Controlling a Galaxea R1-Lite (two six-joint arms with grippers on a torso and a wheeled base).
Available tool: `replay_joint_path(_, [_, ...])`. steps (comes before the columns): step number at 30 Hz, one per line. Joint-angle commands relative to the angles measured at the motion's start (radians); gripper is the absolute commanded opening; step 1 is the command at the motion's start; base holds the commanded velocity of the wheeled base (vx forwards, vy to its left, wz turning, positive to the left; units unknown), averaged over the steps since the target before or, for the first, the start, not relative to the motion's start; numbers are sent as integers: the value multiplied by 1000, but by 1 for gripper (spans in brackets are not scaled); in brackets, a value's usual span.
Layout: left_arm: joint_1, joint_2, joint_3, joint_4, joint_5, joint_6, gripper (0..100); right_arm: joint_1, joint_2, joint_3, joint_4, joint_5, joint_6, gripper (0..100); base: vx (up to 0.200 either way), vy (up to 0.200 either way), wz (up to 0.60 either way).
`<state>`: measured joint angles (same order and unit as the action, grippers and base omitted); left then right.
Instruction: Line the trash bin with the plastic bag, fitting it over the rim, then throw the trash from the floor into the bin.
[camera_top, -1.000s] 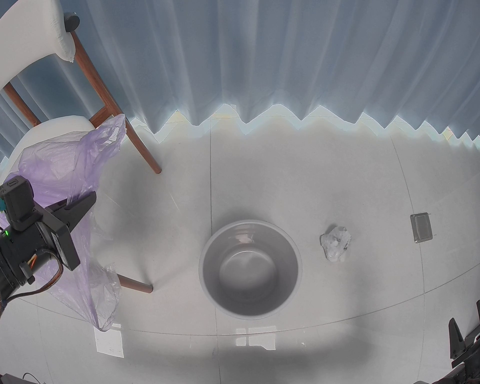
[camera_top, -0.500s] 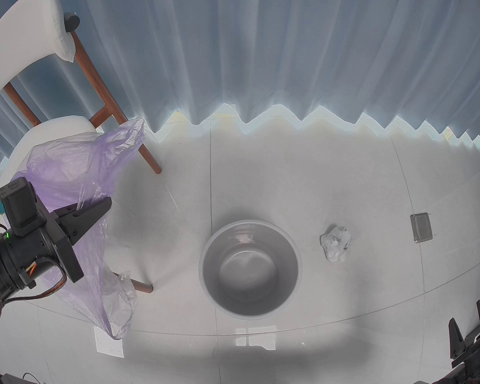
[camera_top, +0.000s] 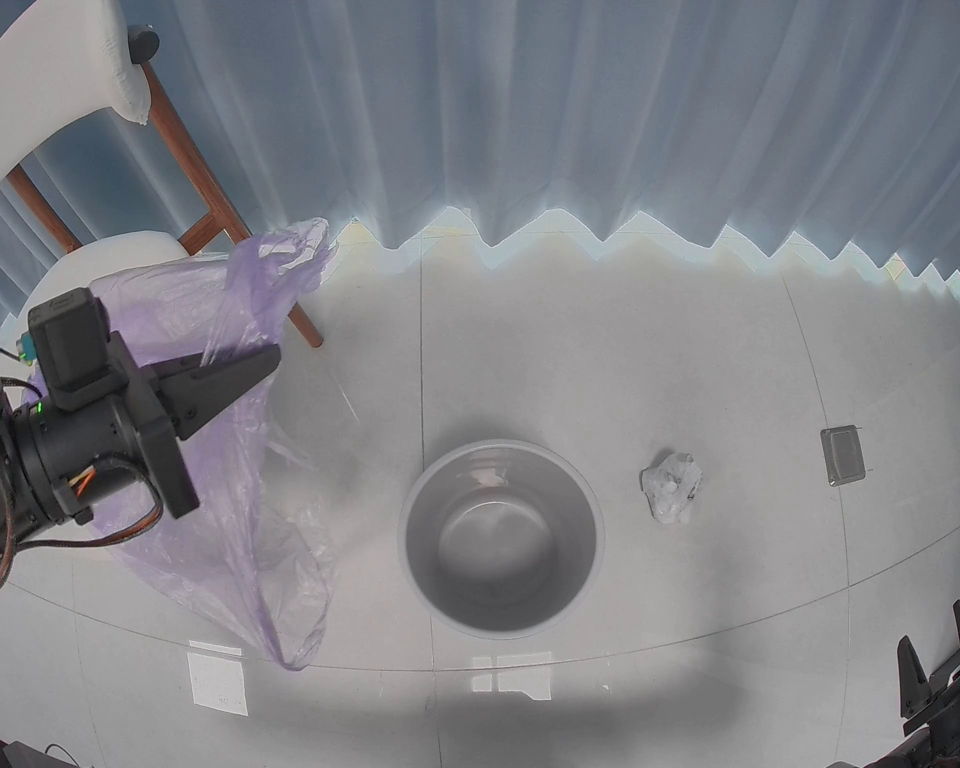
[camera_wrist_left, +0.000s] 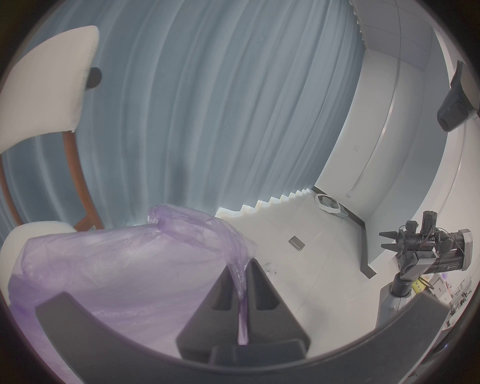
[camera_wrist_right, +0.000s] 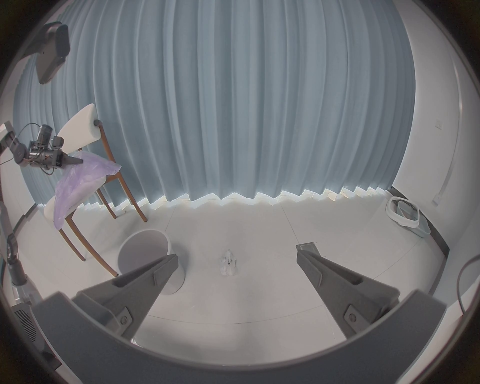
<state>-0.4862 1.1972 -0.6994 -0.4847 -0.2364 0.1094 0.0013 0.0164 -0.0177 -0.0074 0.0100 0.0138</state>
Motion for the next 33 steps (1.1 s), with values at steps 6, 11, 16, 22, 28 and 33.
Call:
replay_joint_path(6, [-106, 136, -111, -2, -8, 1, 0, 0, -15, 18, 1, 1, -3, 100, 0, 0, 0])
replay_joint_path(11, [-155, 170, -127, -2, -9, 0, 0, 0, -15, 18, 1, 1, -5, 100, 0, 0, 0])
replay_joint_path(16, [-181, 208, -158, -3, -9, 0, 0, -1, -15, 18, 1, 1, -5, 100, 0, 0, 0])
replay_joint_path(22, [-210, 219, -173, -5, -14, -22, 0, 0, -15, 18, 1, 1, -3, 100, 0, 0, 0])
replay_joint_path(28, [-212, 259, -216, -60, -14, -22, 0, -1, -15, 18, 3, -1, 0, 100, 0, 0, 0])
replay_joint_path(33, [-212, 298, -232, -118, -14, -23, 0, 0, -15, 18, 3, 1, 2, 100, 0, 0, 0])
